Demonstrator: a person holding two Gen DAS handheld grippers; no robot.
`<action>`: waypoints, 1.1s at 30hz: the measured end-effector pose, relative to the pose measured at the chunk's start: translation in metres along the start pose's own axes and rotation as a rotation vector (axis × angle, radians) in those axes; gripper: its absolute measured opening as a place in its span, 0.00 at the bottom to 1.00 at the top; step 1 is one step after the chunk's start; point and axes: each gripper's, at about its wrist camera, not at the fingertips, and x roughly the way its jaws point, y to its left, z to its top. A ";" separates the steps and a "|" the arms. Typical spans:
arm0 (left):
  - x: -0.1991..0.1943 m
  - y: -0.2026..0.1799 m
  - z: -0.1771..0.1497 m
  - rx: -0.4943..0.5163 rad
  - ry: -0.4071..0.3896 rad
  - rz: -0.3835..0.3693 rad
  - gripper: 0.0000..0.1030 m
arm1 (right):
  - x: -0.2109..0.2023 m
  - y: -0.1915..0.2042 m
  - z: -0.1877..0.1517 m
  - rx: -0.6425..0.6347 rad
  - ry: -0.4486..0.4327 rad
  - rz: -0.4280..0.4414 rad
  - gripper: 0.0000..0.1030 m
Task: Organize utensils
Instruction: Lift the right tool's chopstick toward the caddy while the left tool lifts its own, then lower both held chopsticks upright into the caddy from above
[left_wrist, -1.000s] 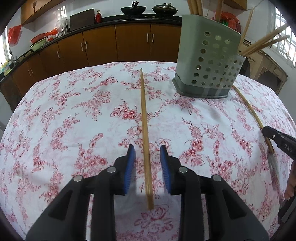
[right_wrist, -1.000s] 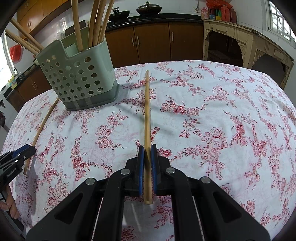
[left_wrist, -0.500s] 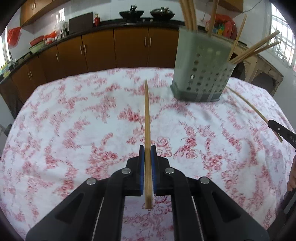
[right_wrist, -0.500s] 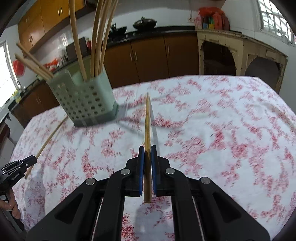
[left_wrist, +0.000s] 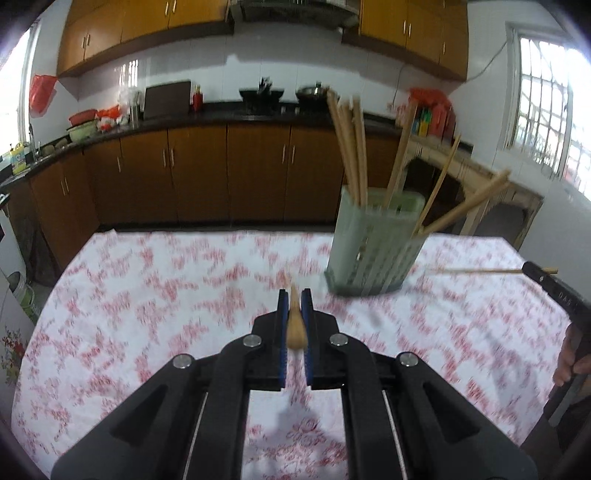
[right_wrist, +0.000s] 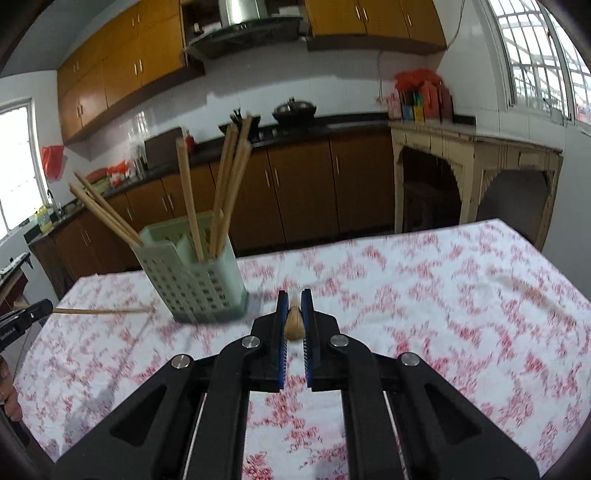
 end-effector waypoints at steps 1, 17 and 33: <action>-0.004 0.000 0.003 -0.001 -0.014 -0.003 0.08 | -0.002 0.001 0.002 -0.002 -0.010 0.003 0.08; -0.023 -0.015 0.038 0.014 -0.106 -0.021 0.07 | -0.017 0.011 0.030 -0.010 -0.096 0.039 0.07; -0.058 -0.044 0.074 0.051 -0.188 -0.103 0.07 | -0.050 0.028 0.081 0.018 -0.100 0.154 0.07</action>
